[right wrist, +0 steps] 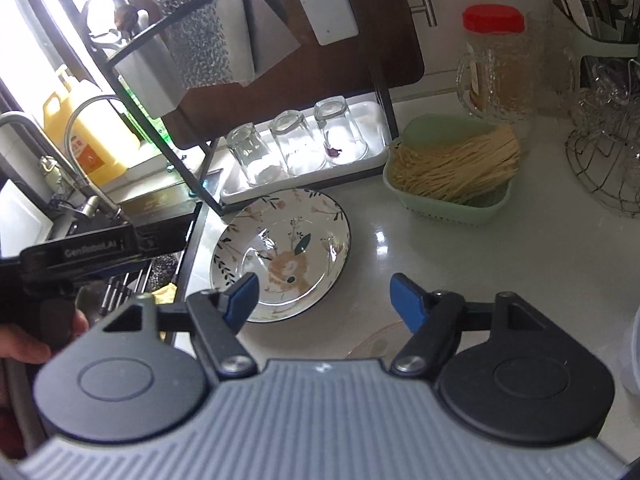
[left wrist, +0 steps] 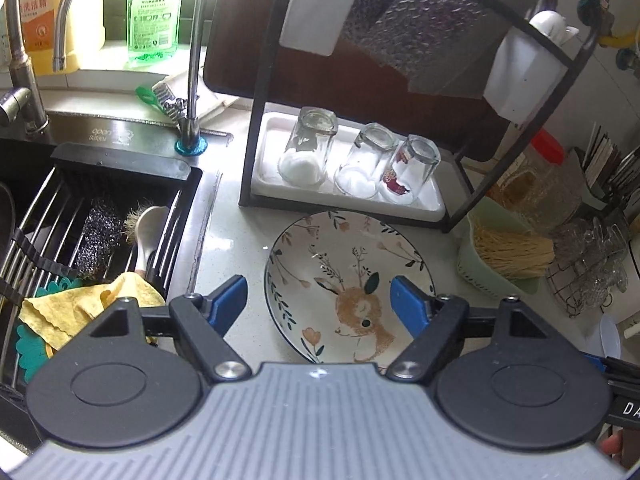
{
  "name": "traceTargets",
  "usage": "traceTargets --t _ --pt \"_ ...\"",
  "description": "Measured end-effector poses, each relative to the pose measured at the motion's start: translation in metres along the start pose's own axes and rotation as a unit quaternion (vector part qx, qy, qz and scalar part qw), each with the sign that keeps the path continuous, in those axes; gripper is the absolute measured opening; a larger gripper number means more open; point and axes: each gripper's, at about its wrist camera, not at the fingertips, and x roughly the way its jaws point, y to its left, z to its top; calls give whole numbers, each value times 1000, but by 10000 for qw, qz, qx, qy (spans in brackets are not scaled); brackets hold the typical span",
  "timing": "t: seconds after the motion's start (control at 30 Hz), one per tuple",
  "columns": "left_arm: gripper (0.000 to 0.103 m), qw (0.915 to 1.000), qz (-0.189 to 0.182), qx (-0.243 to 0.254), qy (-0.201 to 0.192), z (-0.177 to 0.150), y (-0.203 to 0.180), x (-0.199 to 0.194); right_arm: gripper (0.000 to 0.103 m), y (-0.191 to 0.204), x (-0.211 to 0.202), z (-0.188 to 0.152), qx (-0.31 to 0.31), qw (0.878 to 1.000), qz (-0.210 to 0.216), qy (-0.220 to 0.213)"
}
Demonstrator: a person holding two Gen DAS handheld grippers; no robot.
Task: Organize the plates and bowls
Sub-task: 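Close the left and right grippers on the rabbit plate's rim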
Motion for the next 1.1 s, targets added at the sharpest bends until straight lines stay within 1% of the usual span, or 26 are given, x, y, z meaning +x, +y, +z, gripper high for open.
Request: traceTargets --t 0.1,0.17,0.27,0.3,0.37,0.47,0.5,0.53,0.6,0.63,0.7,0.77,0.8,0.83,0.97,1.03,1.1 --pt "82 9999 -8 -53 136 8 17 17 74 7 14 3 59 9999 -32 81" --pt "82 9997 -93 -68 229 12 24 28 73 11 25 6 138 9998 -45 159" --pt "81 9989 -215 -2 412 17 30 47 73 14 41 11 242 9994 -115 220" --pt "81 9988 -200 8 451 18 30 52 72 15 46 13 285 9992 -140 240" --pt "81 9982 -225 54 549 21 31 65 69 14 57 15 335 9987 -216 308" --pt "77 9968 -293 173 720 27 32 82 52 12 72 17 402 9979 -281 424" --pt "75 9962 -297 221 788 29 32 88 44 10 78 18 448 9974 -296 472" --pt "74 9956 -312 245 844 31 32 92 41 8 83 18 503 9967 -346 532" --pt "72 9951 -348 240 898 32 33 98 38 5 93 19 573 9958 -392 604" --pt "70 9946 -346 250 949 32 34 102 38 4 98 20 579 9954 -426 629" --pt "60 9931 -334 229 1097 32 35 112 37 2 107 21 594 9947 -509 669" --pt "54 9920 -371 187 1191 34 38 119 37 -2 116 22 660 9936 -593 705" --pt "50 9916 -396 185 1213 34 38 122 32 -4 119 23 702 9930 -619 720" --pt "49 9914 -403 198 1227 35 38 125 26 -6 122 23 740 9925 -636 737" --pt "41 9895 -444 256 1355 40 37 135 25 -9 134 28 769 9913 -740 764" --pt "39 9888 -450 344 1381 41 36 137 23 -10 137 30 759 9913 -786 733" --pt "35 9881 -433 424 1417 42 34 140 21 -12 140 31 824 9908 -780 744"
